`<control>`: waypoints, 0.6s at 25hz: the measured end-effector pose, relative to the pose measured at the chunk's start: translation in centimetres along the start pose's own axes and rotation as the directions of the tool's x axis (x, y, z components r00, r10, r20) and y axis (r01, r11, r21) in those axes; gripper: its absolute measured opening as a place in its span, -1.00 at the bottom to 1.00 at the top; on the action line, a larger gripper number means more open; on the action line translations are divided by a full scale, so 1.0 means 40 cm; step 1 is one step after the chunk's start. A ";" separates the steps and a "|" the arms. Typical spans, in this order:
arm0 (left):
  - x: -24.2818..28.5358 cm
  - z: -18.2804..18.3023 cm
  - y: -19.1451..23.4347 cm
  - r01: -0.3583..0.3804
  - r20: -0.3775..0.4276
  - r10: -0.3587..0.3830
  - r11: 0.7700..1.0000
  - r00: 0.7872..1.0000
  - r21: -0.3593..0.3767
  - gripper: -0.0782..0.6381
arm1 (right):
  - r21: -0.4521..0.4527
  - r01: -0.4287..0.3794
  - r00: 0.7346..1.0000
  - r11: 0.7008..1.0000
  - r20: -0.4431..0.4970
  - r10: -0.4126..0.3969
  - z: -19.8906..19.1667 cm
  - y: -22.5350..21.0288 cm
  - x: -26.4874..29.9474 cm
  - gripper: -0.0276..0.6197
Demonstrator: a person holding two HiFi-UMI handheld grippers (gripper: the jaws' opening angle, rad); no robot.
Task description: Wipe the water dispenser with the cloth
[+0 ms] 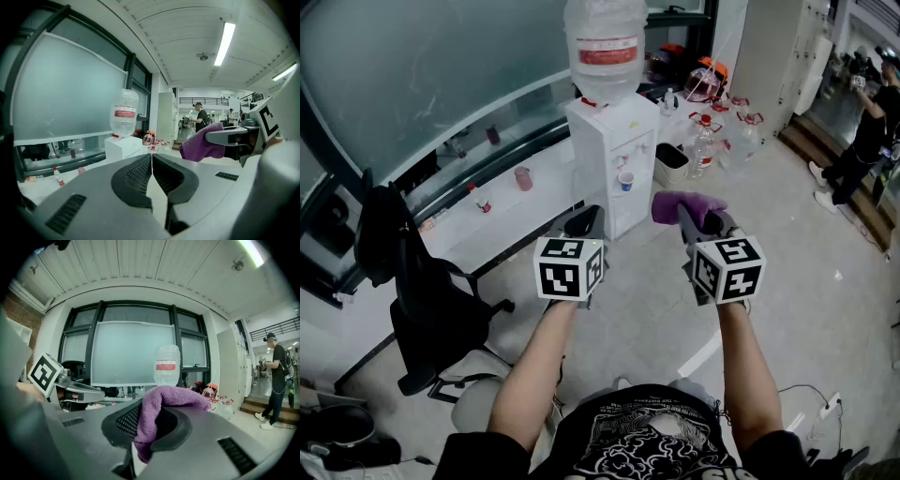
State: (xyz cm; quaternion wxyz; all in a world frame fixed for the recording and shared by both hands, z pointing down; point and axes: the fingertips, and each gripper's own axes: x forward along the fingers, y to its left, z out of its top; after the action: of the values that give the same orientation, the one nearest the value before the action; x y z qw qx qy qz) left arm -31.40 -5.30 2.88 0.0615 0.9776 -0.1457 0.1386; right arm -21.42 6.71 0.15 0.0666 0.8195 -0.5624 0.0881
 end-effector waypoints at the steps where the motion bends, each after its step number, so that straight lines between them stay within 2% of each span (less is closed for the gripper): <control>1: 0.004 -0.001 0.001 0.000 -0.002 0.000 1.000 1.000 -0.002 -0.70 | 0.004 -0.001 1.000 1.000 -0.001 0.001 -0.002 -0.002 0.003 -0.79; 11: 0.067 0.005 -0.001 0.000 -0.006 0.000 1.000 1.000 -0.009 -0.70 | 0.017 -0.022 1.000 1.000 -0.013 0.022 -0.017 -0.034 0.054 -0.79; 15: 0.109 0.002 0.013 -0.023 -0.015 0.023 1.000 1.000 -0.018 -0.70 | 0.021 -0.045 0.999 0.999 -0.013 0.045 -0.019 -0.064 0.095 -0.79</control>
State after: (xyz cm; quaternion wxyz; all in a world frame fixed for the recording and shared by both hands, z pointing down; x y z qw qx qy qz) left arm -27.54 -6.97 4.11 0.0699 0.9743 -0.1576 0.1450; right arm -17.76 4.32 1.71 0.0600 0.8066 -0.5793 0.1007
